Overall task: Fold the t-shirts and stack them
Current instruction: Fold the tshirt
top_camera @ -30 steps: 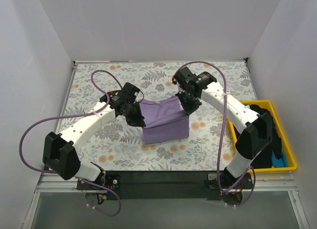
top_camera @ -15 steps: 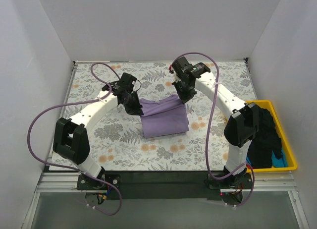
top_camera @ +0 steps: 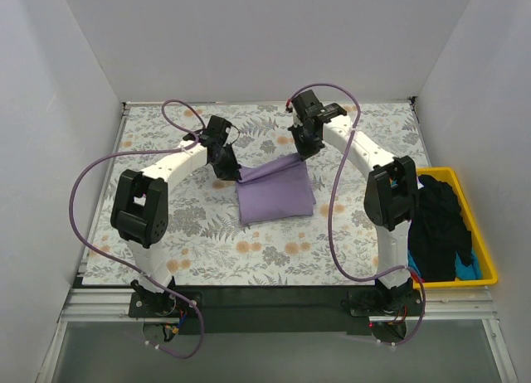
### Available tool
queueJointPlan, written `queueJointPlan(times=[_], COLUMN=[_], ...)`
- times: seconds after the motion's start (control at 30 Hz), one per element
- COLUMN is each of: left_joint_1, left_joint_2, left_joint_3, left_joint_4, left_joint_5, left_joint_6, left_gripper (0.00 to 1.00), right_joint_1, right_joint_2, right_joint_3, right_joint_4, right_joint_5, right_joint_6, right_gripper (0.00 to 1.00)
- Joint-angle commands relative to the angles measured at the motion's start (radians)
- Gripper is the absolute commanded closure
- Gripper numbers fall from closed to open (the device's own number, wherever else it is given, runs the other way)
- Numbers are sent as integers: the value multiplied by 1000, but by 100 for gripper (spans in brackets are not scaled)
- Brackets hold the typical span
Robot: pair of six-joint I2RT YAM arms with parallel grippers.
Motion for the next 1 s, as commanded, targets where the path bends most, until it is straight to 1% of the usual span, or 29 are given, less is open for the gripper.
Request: queueJointPlan(times=[0.0, 0.1, 0.2, 0.37, 0.5, 0.57, 0.6, 0.63, 0.67, 0.7, 0.77, 0.8, 0.9, 0.93, 0.97], left_joint_1=[21, 24, 25, 28, 28, 28, 28, 30, 30, 30, 28, 30, 19, 4, -4], left_joint_2=[20, 28, 11, 29, 45, 51, 51, 49, 37, 25, -27, -47, -144, -168, -215], left_joint_3=[-10, -23, -44, -47, -61, -64, -66, -64, -55, -52, -47, -46, -73, -87, -102], left_joint_4=[26, 35, 58, 83, 126, 147, 152, 156, 156, 158, 156, 155, 162, 175, 184], left_joint_5=[-78, -94, -158, -175, -175, -176, -178, -176, -172, -170, -175, -181, -193, -198, -196], left_joint_6=[7, -7, -13, -11, -16, -15, -13, -8, 2, 5, 15, 16, 34, 44, 50], left_gripper=[100, 100, 100, 100, 100, 100, 97, 88, 77, 72, 62, 50, 28, 28, 27], right_joint_1=[-26, -30, -36, -52, -61, -65, -67, -68, -68, -68, -70, -68, -68, -68, -68], right_joint_2=[13, 31, 36, 22, 14, 13, 11, 8, 3, -15, -46, -81, -165, -188, -208], right_joint_3=[-14, -48, -84, -155, -190, -198, -200, -198, -195, -193, -193, -193, -232, -279, -305], right_joint_4=[121, 168, 213, 277, 310, 317, 320, 322, 320, 319, 320, 322, 352, 369, 391], right_joint_5=[8, -4, -13, -25, -18, -16, -18, -16, -19, -22, -25, -28, -68, -87, -157], right_joint_6=[-23, -26, -26, 1, 19, 26, 27, 30, 33, 36, 46, 49, 55, 56, 56], right_gripper=[99, 99, 99, 99, 94, 88, 78, 73, 70, 66, 62, 58, 57, 57, 57])
